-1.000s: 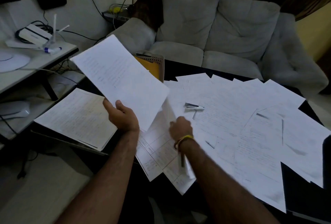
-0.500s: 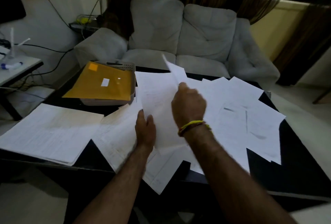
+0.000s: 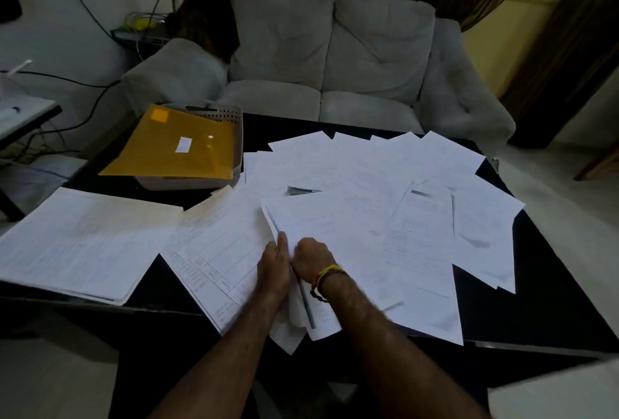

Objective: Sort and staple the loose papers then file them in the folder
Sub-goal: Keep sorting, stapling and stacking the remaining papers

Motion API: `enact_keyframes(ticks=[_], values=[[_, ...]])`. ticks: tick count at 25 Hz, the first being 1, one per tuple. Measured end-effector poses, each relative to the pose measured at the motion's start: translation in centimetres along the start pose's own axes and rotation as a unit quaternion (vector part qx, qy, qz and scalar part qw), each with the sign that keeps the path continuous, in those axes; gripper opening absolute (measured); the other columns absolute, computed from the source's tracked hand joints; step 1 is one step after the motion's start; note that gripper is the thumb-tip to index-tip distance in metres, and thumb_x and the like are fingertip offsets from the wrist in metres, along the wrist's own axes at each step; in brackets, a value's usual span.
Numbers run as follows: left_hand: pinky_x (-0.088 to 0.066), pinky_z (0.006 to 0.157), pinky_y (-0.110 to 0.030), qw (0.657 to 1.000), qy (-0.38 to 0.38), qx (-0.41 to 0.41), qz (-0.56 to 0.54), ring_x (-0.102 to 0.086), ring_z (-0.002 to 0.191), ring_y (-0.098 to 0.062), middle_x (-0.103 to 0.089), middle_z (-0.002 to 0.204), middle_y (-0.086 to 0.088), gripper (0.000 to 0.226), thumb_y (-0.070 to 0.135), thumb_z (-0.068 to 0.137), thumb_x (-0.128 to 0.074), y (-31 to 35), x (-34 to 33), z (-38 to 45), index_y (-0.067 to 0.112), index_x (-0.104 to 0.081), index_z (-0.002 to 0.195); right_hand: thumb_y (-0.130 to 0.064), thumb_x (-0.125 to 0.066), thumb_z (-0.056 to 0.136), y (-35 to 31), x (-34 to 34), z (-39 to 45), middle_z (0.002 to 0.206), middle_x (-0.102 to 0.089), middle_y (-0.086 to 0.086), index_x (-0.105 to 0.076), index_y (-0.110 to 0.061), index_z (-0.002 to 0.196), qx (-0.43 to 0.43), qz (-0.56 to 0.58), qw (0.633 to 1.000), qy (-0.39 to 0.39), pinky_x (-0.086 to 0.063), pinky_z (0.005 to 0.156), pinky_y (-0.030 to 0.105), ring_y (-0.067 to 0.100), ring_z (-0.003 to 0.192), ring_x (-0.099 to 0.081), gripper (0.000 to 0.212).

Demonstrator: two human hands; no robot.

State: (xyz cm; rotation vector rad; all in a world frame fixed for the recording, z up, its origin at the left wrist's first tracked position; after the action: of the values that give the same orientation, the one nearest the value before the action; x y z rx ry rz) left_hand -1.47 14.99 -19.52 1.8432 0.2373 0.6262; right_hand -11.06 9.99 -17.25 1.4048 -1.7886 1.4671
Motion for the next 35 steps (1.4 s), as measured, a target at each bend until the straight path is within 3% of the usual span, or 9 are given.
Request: enact_keyframes(ticks=[4, 8, 11, 14, 20, 24, 27, 32, 35], values=[[-0.041, 0.088, -0.029, 0.992, 0.029, -0.063, 0.105, -0.057, 0.110, -0.032, -0.062, 0.121, -0.014, 0.028, 0.018, 0.096, -0.053, 1.9, 0.3, 0.1, 0.003, -0.054, 0.119, -0.023, -0.060, 0.092, 2.3, 3.7, 0.7, 0.133, -0.055, 0.017, -0.053, -0.004, 0.130, -0.004, 0.118, 0.988, 0.099, -0.036, 0.103, 0.030, 0.031, 0.124, -0.051, 0.043], [-0.042, 0.065, -0.022, 0.980, 0.050, -0.191, -0.006, -0.054, 0.075, -0.009, -0.060, 0.082, 0.003, 0.015, 0.021, 0.098, -0.052, 7.2, 2.7, -0.7, 0.010, -0.054, 0.088, -0.043, -0.073, 0.081, 8.6, 12.6, -0.8, 0.134, -0.052, 0.015, -0.035, -0.007, 0.142, -0.090, 0.246, 0.918, 0.297, -0.041, 0.103, 0.041, 0.034, 0.125, -0.049, 0.081], [-0.048, 0.058, -0.015, 0.963, 0.047, -0.254, -0.071, -0.056, 0.068, -0.001, -0.060, 0.080, -0.003, 0.026, 0.026, 0.099, -0.049, 11.6, 3.8, -1.3, 0.003, -0.050, 0.086, -0.032, -0.073, 0.085, 8.3, 17.4, -1.3, 0.109, -0.067, 0.009, -0.058, -0.007, 0.117, 0.043, 0.447, 0.850, 0.276, -0.052, 0.082, 0.034, 0.021, 0.096, -0.064, 0.044], [-0.052, 0.064, -0.012, 0.953, 0.066, -0.290, -0.058, -0.063, 0.082, -0.002, -0.063, 0.094, 0.008, 0.030, 0.037, 0.099, -0.044, 13.7, 3.6, -1.7, 0.008, -0.046, 0.095, -0.019, -0.067, 0.090, 6.7, 19.0, -3.9, 0.078, -0.067, 0.014, -0.060, -0.002, 0.084, 0.153, 0.468, 0.777, 0.393, -0.053, 0.066, 0.035, 0.016, 0.073, -0.061, 0.020], [-0.059, 0.079, -0.033, 0.944, 0.154, -0.293, -0.005, -0.061, 0.108, -0.018, -0.057, 0.127, -0.003, 0.044, 0.046, 0.092, -0.054, 13.0, 3.2, -2.8, 0.023, -0.036, 0.125, -0.024, -0.070, 0.087, 4.9, 13.4, -6.0, 0.094, -0.067, 0.003, -0.055, -0.005, 0.101, 0.190, 0.379, 0.787, 0.449, -0.052, 0.069, 0.014, 0.007, 0.083, -0.065, 0.027], [-0.059, 0.081, -0.040, 0.931, 0.209, -0.299, -0.026, -0.061, 0.110, -0.025, -0.057, 0.129, -0.010, 0.041, 0.037, 0.096, -0.053, 13.4, 3.8, -3.7, 0.023, -0.034, 0.129, -0.022, -0.065, 0.092, 3.7, 13.6, -6.1, 0.092, -0.063, 0.004, -0.053, -0.006, 0.099, 0.215, 0.346, 0.777, 0.480, -0.057, 0.068, 0.025, 0.014, 0.082, -0.062, 0.021], [-0.056, 0.077, -0.030, 0.926, 0.208, -0.315, -0.027, -0.062, 0.106, -0.024, -0.061, 0.124, -0.013, 0.040, 0.033, 0.096, -0.056, 13.8, 3.2, -3.6, 0.021, -0.036, 0.128, -0.017, -0.060, 0.094, 3.4, 13.9, -6.4, 0.083, -0.060, 0.007, -0.054, -0.006, 0.092, 0.216, 0.306, 0.758, 0.534, -0.048, 0.062, 0.017, 0.015, 0.072, -0.057, 0.013], [-0.044, 0.076, -0.028, 0.935, 0.235, -0.266, -0.017, -0.061, 0.104, -0.039, -0.063, 0.117, -0.023, 0.040, 0.021, 0.096, -0.057, 13.6, 1.5, -3.3, -0.002, -0.048, 0.127, -0.026, -0.055, 0.097, 5.0, 13.6, -5.4, 0.087, -0.065, 0.006, -0.053, -0.010, 0.096, 0.168, 0.316, 0.795, 0.490, -0.052, 0.063, 0.028, 0.018, 0.074, -0.061, 0.016], [-0.046, 0.085, -0.032, 0.960, 0.193, -0.200, -0.038, -0.057, 0.113, -0.037, -0.058, 0.126, -0.021, 0.045, 0.023, 0.096, -0.056, 12.7, -0.9, -1.8, 0.001, -0.043, 0.134, -0.030, -0.057, 0.096, 9.3, 16.2, -5.8, 0.083, -0.064, 0.000, -0.057, -0.013, 0.092, 0.101, 0.335, 0.763, 0.543, -0.048, 0.063, 0.022, 0.015, 0.073, -0.059, 0.017]])
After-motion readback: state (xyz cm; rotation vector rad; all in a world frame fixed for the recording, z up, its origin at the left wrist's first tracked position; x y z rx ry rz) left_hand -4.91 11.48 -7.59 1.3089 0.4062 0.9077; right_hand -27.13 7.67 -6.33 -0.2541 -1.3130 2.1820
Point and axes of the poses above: each hand's wrist, its own z-axis towards the middle knuckle, its own x-axis out of the back of the hand, y = z × x, the point moved 8 cm from there along z, towards the middle knuckle
